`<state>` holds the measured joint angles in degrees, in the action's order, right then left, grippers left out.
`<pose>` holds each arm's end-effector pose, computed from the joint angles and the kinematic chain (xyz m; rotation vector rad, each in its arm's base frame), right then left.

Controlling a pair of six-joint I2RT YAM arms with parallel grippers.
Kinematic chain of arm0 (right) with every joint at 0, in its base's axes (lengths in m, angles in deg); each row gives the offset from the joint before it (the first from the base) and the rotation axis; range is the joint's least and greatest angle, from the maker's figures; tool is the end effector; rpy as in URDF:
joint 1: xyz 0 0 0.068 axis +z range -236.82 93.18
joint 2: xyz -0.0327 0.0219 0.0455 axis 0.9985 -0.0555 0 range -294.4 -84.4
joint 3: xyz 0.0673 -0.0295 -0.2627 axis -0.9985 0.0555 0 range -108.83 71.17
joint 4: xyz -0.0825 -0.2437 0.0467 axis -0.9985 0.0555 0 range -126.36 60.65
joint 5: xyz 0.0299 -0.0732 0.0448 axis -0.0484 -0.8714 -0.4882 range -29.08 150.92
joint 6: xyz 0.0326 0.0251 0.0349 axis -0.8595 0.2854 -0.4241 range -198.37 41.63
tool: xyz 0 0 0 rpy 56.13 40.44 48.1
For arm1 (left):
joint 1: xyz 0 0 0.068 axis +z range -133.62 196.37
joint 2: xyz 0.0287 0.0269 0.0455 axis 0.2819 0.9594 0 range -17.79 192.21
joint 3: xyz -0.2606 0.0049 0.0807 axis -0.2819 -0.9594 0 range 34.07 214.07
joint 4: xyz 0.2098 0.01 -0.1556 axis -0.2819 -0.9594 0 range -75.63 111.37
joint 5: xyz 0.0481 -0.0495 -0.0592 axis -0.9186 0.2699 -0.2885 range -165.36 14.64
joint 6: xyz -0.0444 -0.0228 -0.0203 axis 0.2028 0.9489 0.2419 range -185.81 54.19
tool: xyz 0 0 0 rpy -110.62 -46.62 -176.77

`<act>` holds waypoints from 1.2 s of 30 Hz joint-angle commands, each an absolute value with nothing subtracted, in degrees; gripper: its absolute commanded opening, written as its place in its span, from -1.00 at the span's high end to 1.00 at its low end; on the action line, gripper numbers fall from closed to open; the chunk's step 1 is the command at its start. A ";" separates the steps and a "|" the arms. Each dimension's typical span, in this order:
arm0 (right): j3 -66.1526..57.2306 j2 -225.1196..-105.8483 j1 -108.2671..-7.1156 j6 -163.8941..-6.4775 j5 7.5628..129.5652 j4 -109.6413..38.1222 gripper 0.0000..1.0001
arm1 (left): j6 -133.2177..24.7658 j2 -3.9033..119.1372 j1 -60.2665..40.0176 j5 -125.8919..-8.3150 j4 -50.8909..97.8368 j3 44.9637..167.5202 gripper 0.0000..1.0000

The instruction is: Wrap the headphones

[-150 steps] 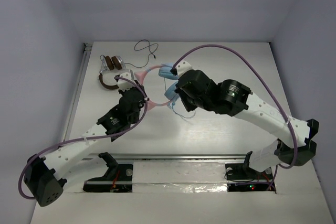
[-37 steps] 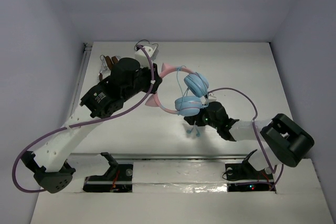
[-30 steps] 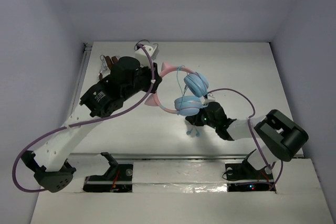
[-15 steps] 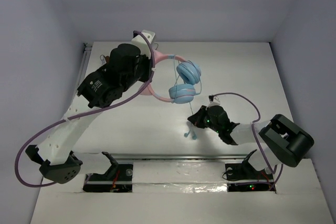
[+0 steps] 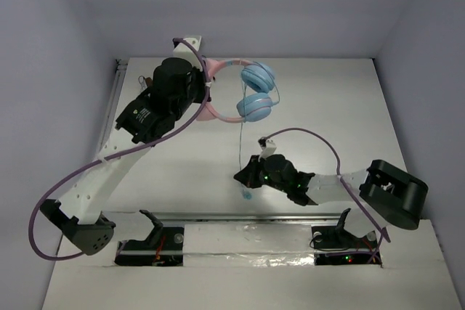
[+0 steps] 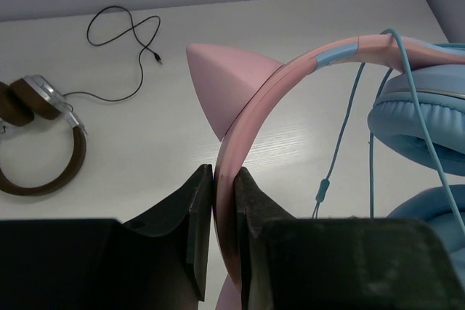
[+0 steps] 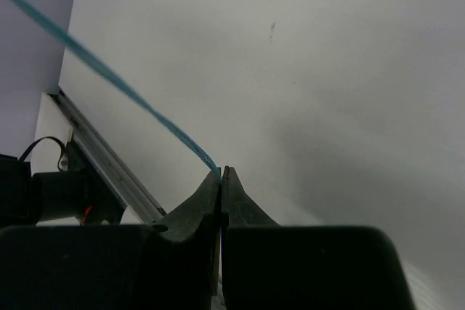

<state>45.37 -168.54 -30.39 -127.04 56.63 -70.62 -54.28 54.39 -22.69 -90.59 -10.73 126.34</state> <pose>0.1531 0.2258 0.1543 -0.0939 2.1643 1.0658 0.2035 -0.1532 0.4828 0.2366 1.7748 -0.4007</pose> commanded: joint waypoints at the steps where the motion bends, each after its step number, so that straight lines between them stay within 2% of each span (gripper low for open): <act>1: 41.91 -165.97 -26.72 -125.39 52.06 -66.42 1.00 | -46.84 50.43 -19.84 -93.29 3.60 121.29 1.00; 7: 38.40 -162.02 -21.43 -124.34 44.76 -60.79 1.00 | -42.17 46.02 -18.78 -100.76 14.68 109.51 1.00; 15: 30.31 -157.71 -12.66 -120.92 37.99 -46.84 1.00 | -42.95 46.28 -18.78 -109.55 19.17 102.55 1.00; 27: 14.23 -153.22 -8.95 -113.28 33.24 -21.09 1.00 | -43.57 47.34 -18.78 -109.99 17.42 95.42 1.00; 36: 2.20 -155.15 -8.42 -103.53 28.67 -9.56 1.00 | -44.45 47.95 -22.11 -109.03 12.67 92.08 1.00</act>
<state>7.08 -154.75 -8.95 -109.24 32.37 -14.95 -45.40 48.89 -20.20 -108.73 10.12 91.79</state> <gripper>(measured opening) 0.019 0.119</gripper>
